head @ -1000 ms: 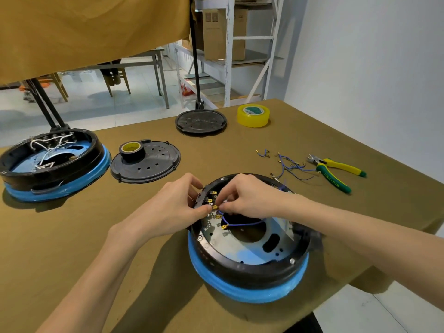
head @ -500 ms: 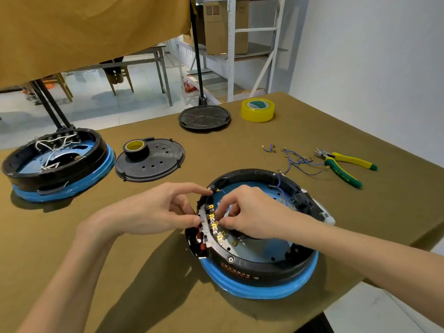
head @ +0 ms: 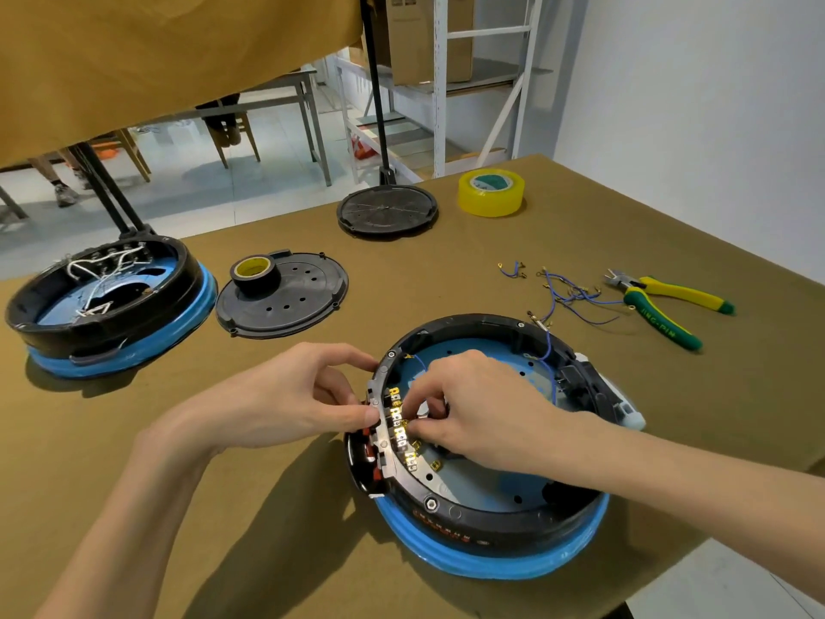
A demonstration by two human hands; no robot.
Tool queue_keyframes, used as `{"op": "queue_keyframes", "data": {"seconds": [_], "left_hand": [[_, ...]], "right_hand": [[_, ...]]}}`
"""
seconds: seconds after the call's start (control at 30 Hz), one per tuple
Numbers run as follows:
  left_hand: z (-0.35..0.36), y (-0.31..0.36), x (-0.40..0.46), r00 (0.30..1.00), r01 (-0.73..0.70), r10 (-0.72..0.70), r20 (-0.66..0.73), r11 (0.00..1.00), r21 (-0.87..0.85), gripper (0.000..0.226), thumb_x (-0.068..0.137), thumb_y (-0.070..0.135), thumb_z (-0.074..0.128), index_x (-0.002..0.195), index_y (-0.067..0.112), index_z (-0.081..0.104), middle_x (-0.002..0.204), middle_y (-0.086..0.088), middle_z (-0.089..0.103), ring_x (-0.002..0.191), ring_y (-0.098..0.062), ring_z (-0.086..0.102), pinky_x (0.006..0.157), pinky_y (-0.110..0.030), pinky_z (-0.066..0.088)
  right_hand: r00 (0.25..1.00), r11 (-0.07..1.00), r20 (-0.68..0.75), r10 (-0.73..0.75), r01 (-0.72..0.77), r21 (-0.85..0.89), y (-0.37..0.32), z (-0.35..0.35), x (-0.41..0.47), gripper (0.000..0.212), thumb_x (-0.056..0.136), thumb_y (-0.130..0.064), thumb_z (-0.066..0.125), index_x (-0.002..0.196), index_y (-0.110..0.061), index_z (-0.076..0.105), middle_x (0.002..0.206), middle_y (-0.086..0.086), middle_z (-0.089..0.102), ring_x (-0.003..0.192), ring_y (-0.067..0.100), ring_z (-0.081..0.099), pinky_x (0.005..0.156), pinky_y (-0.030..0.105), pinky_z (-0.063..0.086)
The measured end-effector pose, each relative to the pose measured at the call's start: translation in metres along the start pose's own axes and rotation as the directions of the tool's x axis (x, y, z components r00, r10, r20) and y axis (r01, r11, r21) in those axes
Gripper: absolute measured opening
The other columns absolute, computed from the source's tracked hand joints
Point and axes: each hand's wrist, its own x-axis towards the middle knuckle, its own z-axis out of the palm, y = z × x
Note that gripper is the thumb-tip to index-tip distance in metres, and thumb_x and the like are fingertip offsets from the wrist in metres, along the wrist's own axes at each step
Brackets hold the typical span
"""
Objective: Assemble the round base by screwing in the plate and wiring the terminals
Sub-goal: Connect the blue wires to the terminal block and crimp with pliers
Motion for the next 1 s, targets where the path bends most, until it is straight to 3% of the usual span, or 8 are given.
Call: {"op": "queue_keyframes", "data": {"seconds": [0.17, 0.27, 0.37, 0.6, 0.73, 0.83, 1.0], "left_hand": [[0.001, 0.003, -0.001, 1.000, 0.006, -0.006, -0.008, 1.000, 0.023, 0.067, 0.080, 0.061, 0.071, 0.139, 0.042, 0.046, 0.097, 0.012, 0.077, 0.092, -0.004, 0.073, 0.083, -0.022, 0.053], [0.000, 0.004, -0.001, 1.000, 0.013, -0.013, -0.001, 1.000, 0.017, 0.069, 0.077, 0.063, 0.070, 0.138, 0.041, 0.047, 0.097, 0.012, 0.078, 0.092, -0.004, 0.073, 0.084, -0.023, 0.054], [0.000, 0.004, -0.001, 1.000, 0.020, -0.020, -0.001, 1.000, 0.019, 0.070, 0.076, 0.063, 0.070, 0.138, 0.040, 0.047, 0.097, 0.012, 0.078, 0.092, -0.004, 0.073, 0.084, -0.024, 0.054], [0.000, 0.004, -0.001, 1.000, 0.028, -0.028, 0.002, 0.999, 0.034, 0.070, 0.076, 0.065, 0.069, 0.138, 0.040, 0.048, 0.097, 0.015, 0.078, 0.092, -0.003, 0.073, 0.083, -0.023, 0.053], [-0.001, 0.006, -0.001, 1.000, 0.029, -0.029, -0.005, 0.998, 0.047, 0.069, 0.078, 0.062, 0.071, 0.140, 0.038, 0.049, 0.096, 0.017, 0.078, 0.093, -0.001, 0.073, 0.085, -0.023, 0.052], [0.000, 0.008, -0.002, 0.999, 0.031, -0.030, -0.026, 0.999, 0.040, 0.068, 0.080, 0.055, 0.075, 0.140, 0.034, 0.051, 0.094, 0.016, 0.079, 0.091, -0.001, 0.074, 0.086, -0.025, 0.054], [0.000, 0.015, -0.004, 0.998, 0.047, -0.045, -0.048, 0.998, 0.047, 0.061, 0.085, 0.045, 0.078, 0.139, 0.032, 0.054, 0.092, 0.017, 0.079, 0.091, 0.000, 0.075, 0.090, -0.030, 0.056]], "right_hand": [[0.998, 0.995, -0.042, -0.053, 0.049, -0.086, 0.003, 0.001, -0.001, 0.014, 0.093, -0.045, 0.069, 0.102, -0.038, 0.077, 0.069, -0.017, 0.048, 0.074, 0.007, 0.047, 0.058, 0.028, 0.030], [0.994, 0.990, -0.053, -0.095, 0.089, -0.111, 0.002, 0.004, -0.001, 0.015, 0.095, -0.043, 0.068, 0.103, -0.037, 0.078, 0.069, -0.022, 0.034, 0.076, 0.008, 0.041, 0.056, 0.020, 0.022], [0.994, 0.990, -0.055, -0.092, 0.086, -0.108, 0.001, 0.005, 0.000, 0.014, 0.094, -0.041, 0.069, 0.103, -0.036, 0.079, 0.070, -0.022, 0.032, 0.076, 0.010, 0.041, 0.056, 0.018, 0.018], [0.999, 0.995, -0.004, -0.037, 0.036, -0.095, 0.001, -0.001, 0.007, 0.012, 0.092, -0.040, 0.072, 0.100, -0.036, 0.079, 0.066, -0.019, 0.042, 0.073, 0.009, 0.047, 0.053, 0.022, 0.023], [0.999, 0.995, 0.038, -0.007, 0.010, -0.099, -0.003, -0.007, 0.012, 0.008, 0.090, -0.035, 0.075, 0.096, -0.033, 0.081, 0.058, -0.020, 0.044, 0.058, 0.003, 0.046, 0.050, 0.023, 0.025], [0.997, 0.992, 0.077, -0.007, 0.016, -0.123, -0.008, -0.009, 0.014, 0.006, 0.089, -0.032, 0.076, 0.094, -0.031, 0.080, 0.061, -0.020, 0.047, 0.058, 0.002, 0.045, 0.050, 0.024, 0.027], [0.999, 0.961, 0.015, -0.044, 0.047, -0.271, -0.015, -0.003, 0.008, 0.011, 0.094, -0.026, 0.067, 0.092, -0.027, 0.078, 0.079, -0.005, 0.064, 0.076, 0.023, 0.061, 0.049, 0.028, 0.027]]}}
